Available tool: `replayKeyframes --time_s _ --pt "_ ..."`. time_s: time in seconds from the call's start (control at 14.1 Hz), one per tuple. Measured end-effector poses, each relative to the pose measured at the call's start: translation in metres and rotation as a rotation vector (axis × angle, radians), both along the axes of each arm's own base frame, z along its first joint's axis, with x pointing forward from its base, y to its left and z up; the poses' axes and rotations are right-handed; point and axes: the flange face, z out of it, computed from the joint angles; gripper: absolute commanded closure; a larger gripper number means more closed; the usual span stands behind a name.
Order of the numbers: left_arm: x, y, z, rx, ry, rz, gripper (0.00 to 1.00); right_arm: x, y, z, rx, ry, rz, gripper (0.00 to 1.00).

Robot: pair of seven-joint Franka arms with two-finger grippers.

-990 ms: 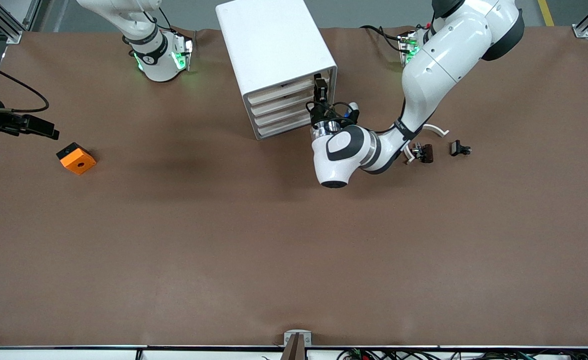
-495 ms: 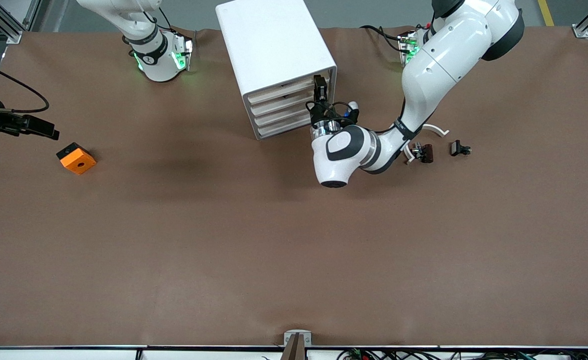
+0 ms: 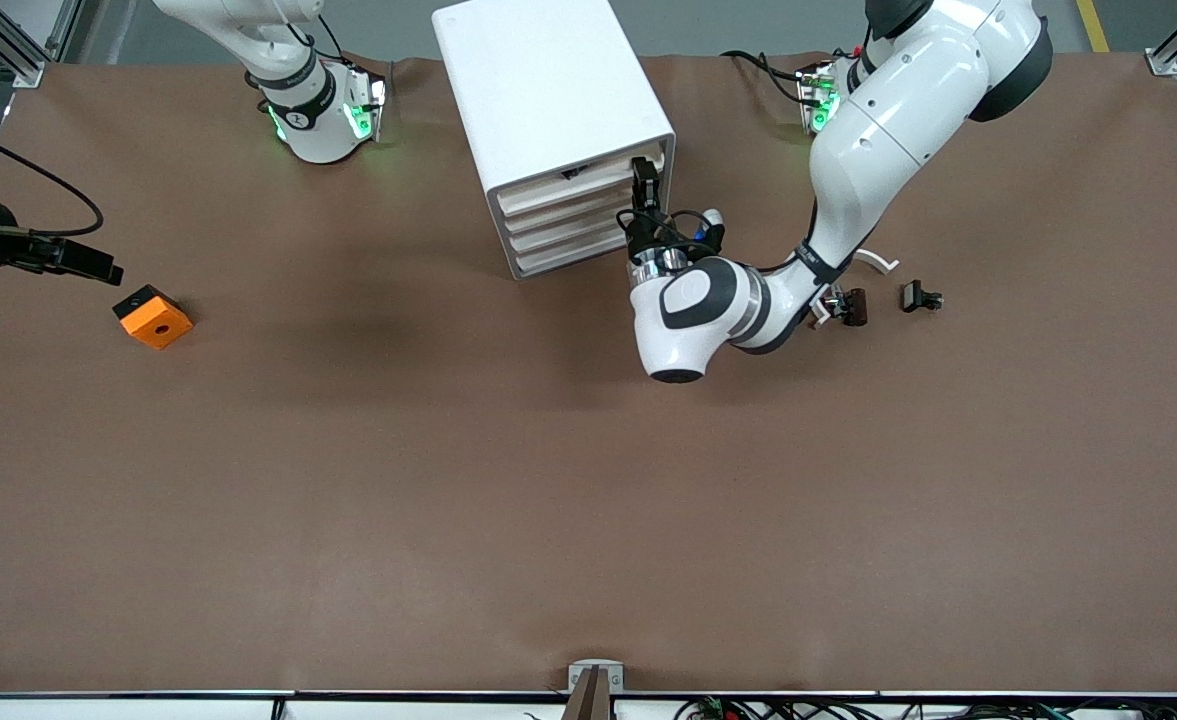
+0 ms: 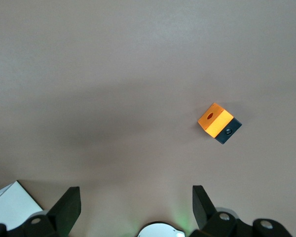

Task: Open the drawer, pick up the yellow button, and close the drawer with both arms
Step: 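Pull the drawer open with the left gripper while the right gripper approaches, then reach into the drawer and grasp the blue button with the right gripper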

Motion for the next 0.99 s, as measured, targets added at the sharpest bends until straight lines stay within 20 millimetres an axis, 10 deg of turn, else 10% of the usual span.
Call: replayKeyframes --time_s 0.35,0.99 --pt "0.036 0.028 0.002 0.022 -0.021 0.057 0.9 0.001 0.07 -0.001 0.013 0.011 -0.124 0.0" --pt "0.076 0.062 0.01 0.016 -0.057 0.146 0.89 -0.041 0.302 0.003 -0.007 -0.089 -0.313 0.0"
